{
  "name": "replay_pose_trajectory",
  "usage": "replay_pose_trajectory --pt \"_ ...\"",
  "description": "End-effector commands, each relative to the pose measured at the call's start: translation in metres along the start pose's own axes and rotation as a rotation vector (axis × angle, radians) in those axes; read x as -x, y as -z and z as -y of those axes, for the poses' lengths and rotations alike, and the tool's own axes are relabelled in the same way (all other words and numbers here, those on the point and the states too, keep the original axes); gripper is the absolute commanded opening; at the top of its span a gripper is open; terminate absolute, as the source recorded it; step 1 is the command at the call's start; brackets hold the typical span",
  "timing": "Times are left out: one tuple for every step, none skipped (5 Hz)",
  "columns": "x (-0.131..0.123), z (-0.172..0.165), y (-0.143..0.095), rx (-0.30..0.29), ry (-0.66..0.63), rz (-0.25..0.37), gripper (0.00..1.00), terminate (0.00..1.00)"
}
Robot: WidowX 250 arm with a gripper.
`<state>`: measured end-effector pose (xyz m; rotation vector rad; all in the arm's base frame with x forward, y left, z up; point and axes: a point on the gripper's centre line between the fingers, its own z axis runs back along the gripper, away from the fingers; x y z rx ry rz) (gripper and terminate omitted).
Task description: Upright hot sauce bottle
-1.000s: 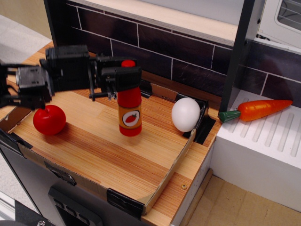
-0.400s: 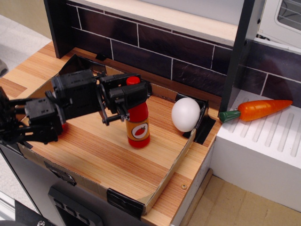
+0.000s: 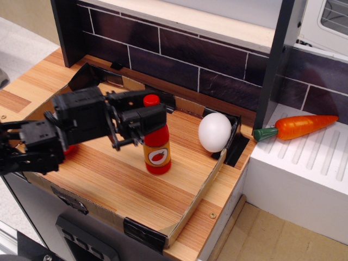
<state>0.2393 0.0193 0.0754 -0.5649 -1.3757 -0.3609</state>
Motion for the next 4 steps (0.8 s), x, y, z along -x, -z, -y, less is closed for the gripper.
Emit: replay_pose_trajectory --pt "-0.02 0.0 -0.005 -0.071 0.053 -0.072 1.0 0.0" --pt "-0.04 0.001 -0.005 -0.1 0.038 -0.075 1.0 0.0" --pt "-0.064 -0.005 -0.002 -0.125 -0.006 -0.14 1.0 0.0" --pt "-0.08 -0.012 -0.001 -0.141 -0.023 -0.185 1.0 1.0"
